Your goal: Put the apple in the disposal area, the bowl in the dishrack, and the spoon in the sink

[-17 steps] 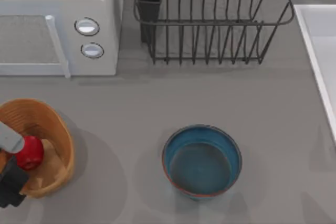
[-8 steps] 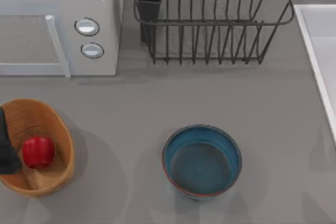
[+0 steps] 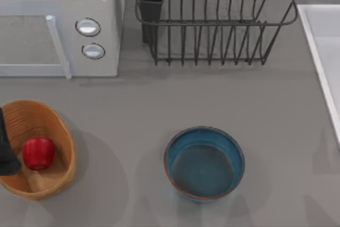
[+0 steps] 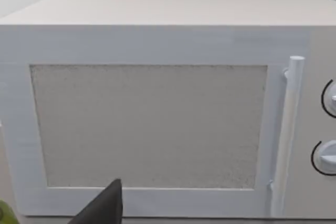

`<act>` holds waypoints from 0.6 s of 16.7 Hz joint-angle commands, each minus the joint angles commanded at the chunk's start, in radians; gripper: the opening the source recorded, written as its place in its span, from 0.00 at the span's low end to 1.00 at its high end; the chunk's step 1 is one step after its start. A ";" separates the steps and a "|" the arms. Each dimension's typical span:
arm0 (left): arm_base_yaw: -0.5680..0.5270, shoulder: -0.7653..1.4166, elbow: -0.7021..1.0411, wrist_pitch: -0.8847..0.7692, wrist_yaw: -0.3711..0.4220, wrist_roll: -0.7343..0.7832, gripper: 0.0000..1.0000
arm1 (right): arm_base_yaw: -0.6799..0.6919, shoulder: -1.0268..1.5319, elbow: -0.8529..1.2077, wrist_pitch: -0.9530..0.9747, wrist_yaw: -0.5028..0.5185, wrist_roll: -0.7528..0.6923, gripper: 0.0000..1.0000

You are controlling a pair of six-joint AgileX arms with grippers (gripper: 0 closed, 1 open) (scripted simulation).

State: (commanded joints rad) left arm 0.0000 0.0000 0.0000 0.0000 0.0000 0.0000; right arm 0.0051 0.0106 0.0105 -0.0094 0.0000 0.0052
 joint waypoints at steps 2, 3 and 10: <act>0.000 0.000 0.000 0.000 0.000 0.000 1.00 | 0.025 0.053 0.051 -0.046 0.000 0.025 1.00; 0.000 0.000 0.000 0.000 0.000 0.000 1.00 | 0.044 0.095 0.091 -0.080 0.000 0.045 1.00; 0.000 0.000 0.000 0.000 0.000 0.000 1.00 | 0.253 0.643 0.551 -0.463 0.000 0.258 1.00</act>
State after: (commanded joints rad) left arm 0.0000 0.0000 0.0000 0.0000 0.0000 0.0000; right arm 0.2580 0.6534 0.5615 -0.4724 0.0003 0.2633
